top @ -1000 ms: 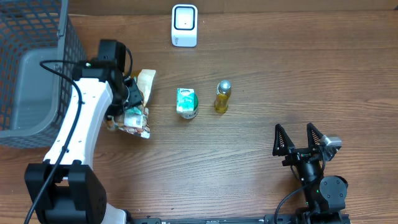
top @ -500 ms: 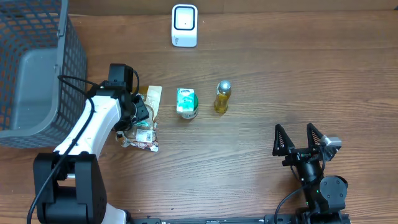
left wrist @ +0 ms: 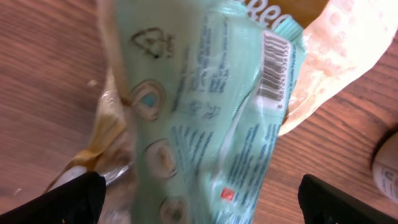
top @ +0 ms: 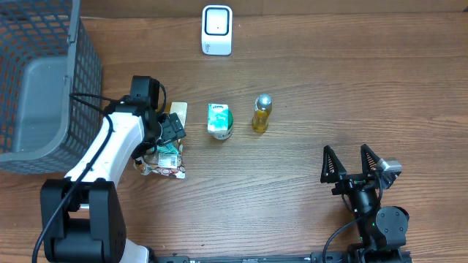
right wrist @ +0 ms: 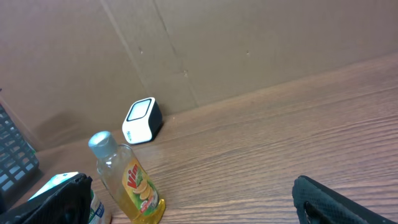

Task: Scan the item barcode
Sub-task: 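Open the left gripper and raise it above the wipes pouch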

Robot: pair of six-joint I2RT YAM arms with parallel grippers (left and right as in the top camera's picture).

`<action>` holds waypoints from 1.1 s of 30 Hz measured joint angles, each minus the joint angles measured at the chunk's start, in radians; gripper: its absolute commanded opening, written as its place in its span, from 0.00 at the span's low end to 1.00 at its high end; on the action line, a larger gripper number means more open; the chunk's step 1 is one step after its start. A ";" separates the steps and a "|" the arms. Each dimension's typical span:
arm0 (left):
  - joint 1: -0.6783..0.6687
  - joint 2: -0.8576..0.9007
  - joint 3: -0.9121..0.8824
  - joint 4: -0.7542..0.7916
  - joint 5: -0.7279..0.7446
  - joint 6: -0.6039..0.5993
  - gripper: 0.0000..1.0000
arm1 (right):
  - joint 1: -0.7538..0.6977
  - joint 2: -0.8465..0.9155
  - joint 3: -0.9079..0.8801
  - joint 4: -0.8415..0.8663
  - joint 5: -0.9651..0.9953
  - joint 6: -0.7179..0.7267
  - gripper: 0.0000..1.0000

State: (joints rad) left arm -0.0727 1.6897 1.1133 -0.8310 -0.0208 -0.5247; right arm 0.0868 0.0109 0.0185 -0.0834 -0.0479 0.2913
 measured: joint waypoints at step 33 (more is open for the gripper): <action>0.000 0.000 0.599 -0.299 -0.100 0.272 1.00 | 0.000 0.000 0.000 0.000 0.000 0.000 1.00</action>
State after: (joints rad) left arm -0.0727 1.6894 1.7119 -1.1301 -0.1211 -0.2531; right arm 0.0868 0.0109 0.0185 -0.0834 -0.0475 0.2913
